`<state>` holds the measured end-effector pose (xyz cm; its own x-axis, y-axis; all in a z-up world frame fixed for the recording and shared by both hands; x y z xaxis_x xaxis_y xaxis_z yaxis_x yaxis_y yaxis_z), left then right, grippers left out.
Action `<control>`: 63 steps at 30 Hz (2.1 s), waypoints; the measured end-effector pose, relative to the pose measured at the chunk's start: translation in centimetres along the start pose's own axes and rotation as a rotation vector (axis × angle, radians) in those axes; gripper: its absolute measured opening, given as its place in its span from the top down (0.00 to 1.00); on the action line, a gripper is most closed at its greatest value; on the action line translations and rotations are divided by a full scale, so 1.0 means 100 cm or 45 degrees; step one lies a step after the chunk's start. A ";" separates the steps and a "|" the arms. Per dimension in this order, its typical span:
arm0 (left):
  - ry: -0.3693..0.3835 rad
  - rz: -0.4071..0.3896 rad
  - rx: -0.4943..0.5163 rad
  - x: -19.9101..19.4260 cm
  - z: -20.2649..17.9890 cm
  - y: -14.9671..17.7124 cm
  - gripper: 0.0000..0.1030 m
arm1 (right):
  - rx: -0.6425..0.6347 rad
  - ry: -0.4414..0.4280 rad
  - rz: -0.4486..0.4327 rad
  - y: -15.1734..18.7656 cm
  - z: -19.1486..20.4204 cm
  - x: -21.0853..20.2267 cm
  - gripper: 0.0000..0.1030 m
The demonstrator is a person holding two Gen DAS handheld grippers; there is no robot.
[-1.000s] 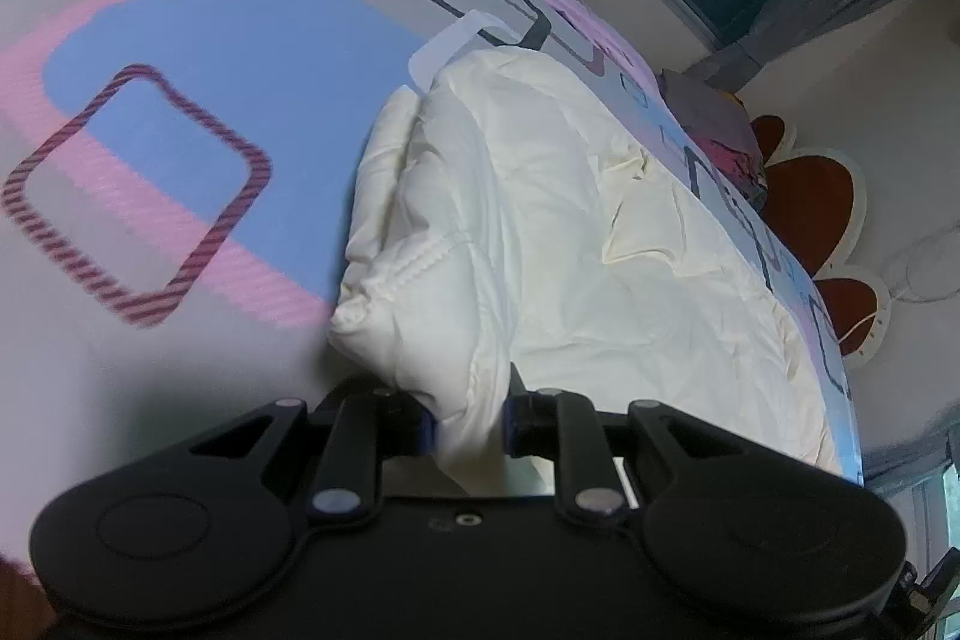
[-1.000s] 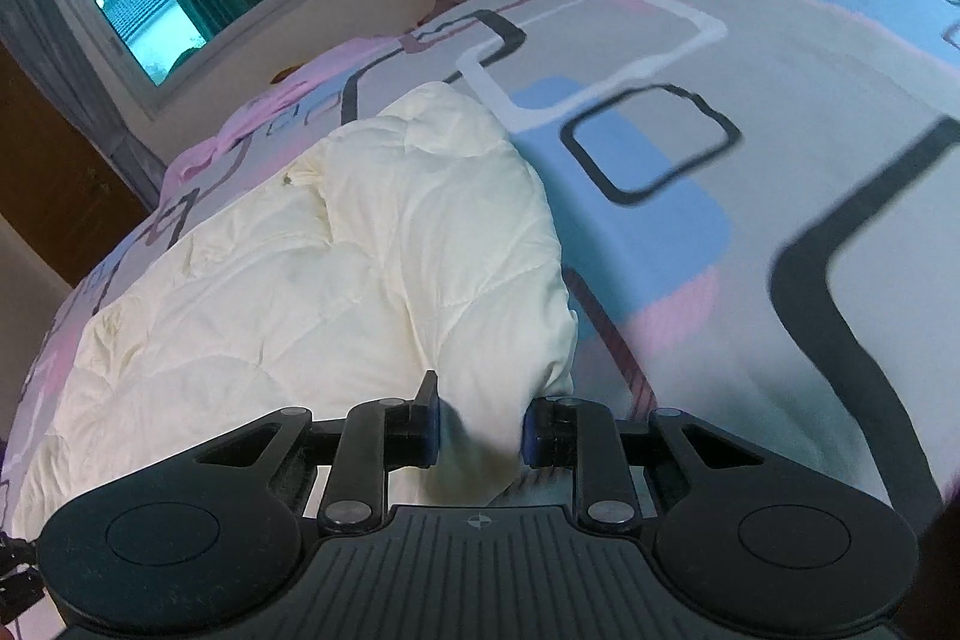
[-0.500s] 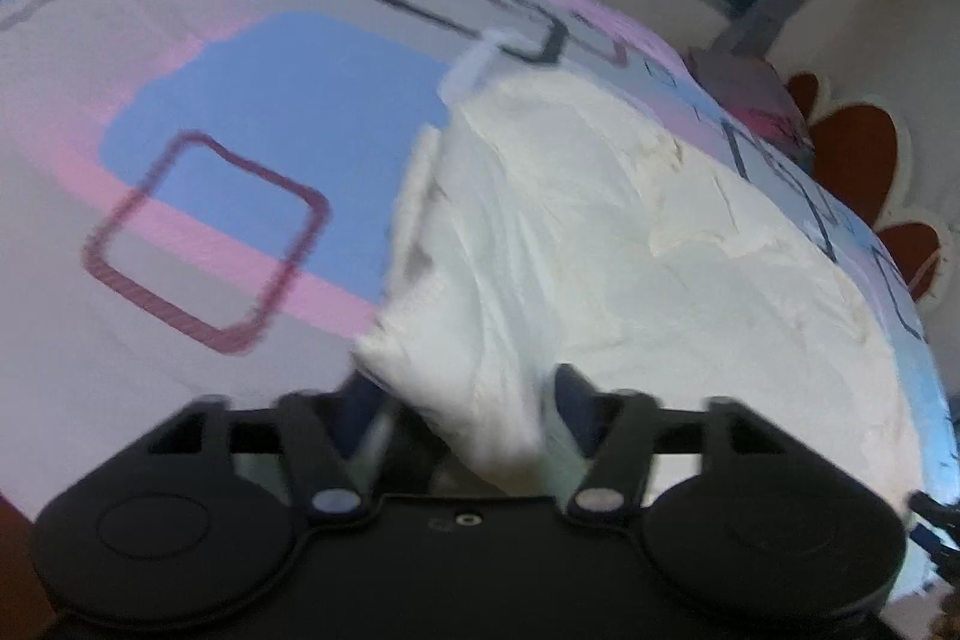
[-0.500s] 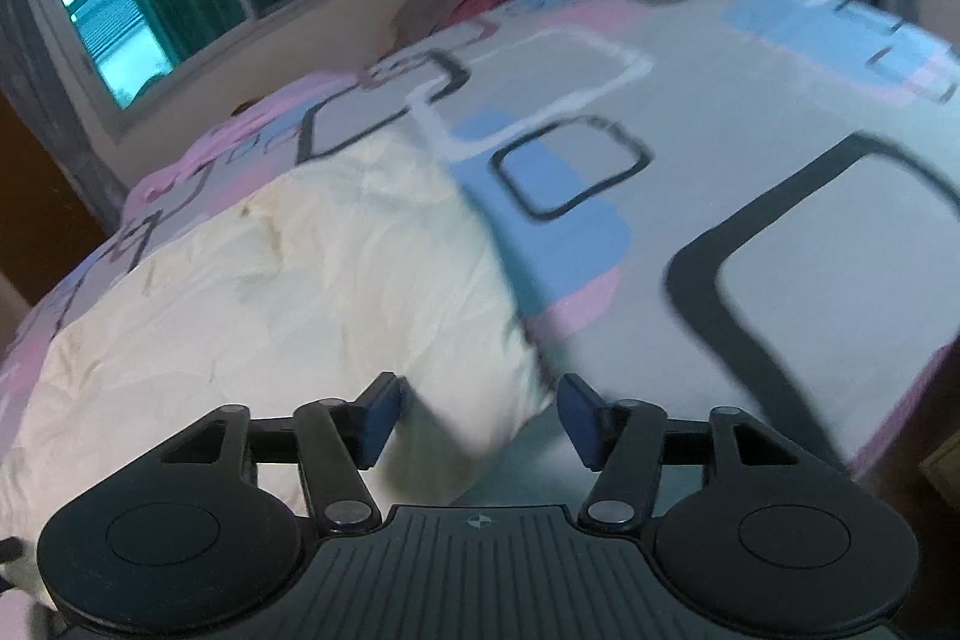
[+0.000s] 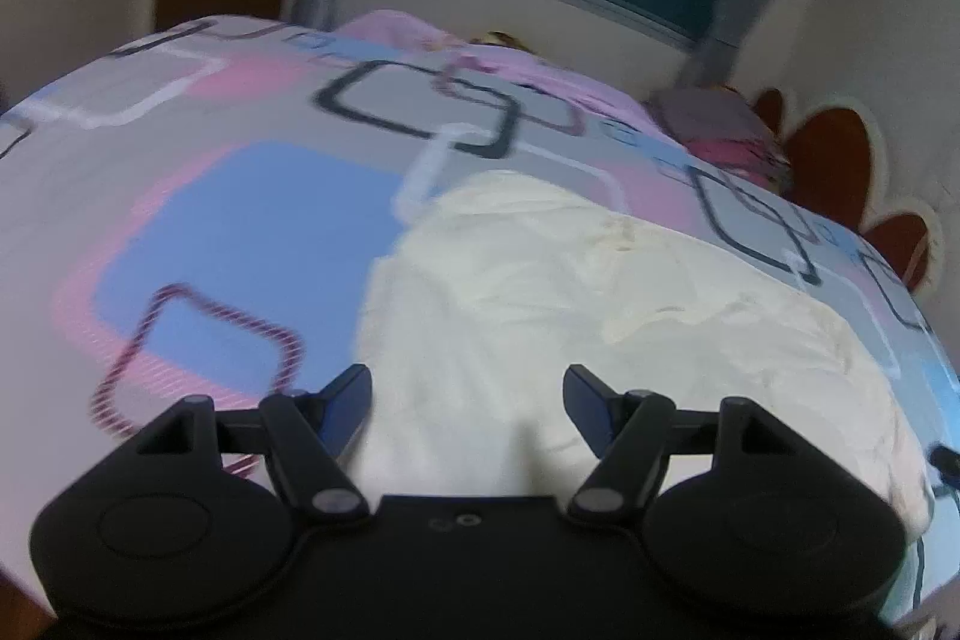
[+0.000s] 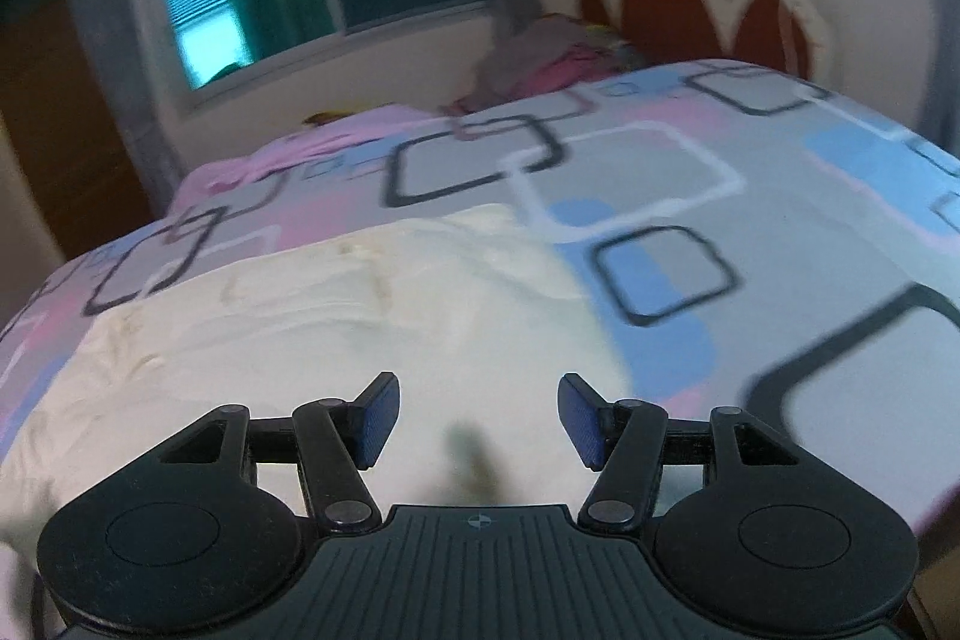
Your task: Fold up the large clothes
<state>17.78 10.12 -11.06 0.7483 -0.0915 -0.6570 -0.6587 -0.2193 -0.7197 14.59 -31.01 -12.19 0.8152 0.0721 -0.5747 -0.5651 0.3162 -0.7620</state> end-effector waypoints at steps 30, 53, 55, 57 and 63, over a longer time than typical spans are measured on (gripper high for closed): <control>-0.233 -0.052 0.264 0.156 -0.062 -0.015 0.30 | -0.373 -0.026 0.053 0.007 0.111 0.213 0.43; -0.124 0.108 -0.093 0.014 0.010 0.021 0.12 | -0.447 -0.036 0.188 0.023 0.126 0.165 0.43; -0.137 0.142 -0.168 0.001 0.025 0.035 0.13 | -0.430 -0.051 0.176 0.018 0.128 0.160 0.43; -0.136 0.175 -0.265 -0.007 0.038 0.048 0.13 | -0.409 -0.069 0.118 0.012 0.130 0.151 0.43; 0.024 0.286 -0.566 0.022 0.045 0.072 0.16 | -0.447 -0.126 0.118 0.005 0.143 0.149 0.43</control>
<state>14.36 12.72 -18.66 0.5959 -0.2007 -0.7776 -0.7096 -0.5849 -0.3928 28.27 -16.25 -16.80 0.7573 0.1818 -0.6273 -0.6320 -0.0379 -0.7740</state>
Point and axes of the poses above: each gripper's, at about its wrist camera, not at the fingertips, and x roughly the way its jaws point, z to its left, y to its underside, the point moved 4 cm from there along x, roughly the way its jaws point, and after that the axes turned 2 degrees about -y, right-handed, at the moved point
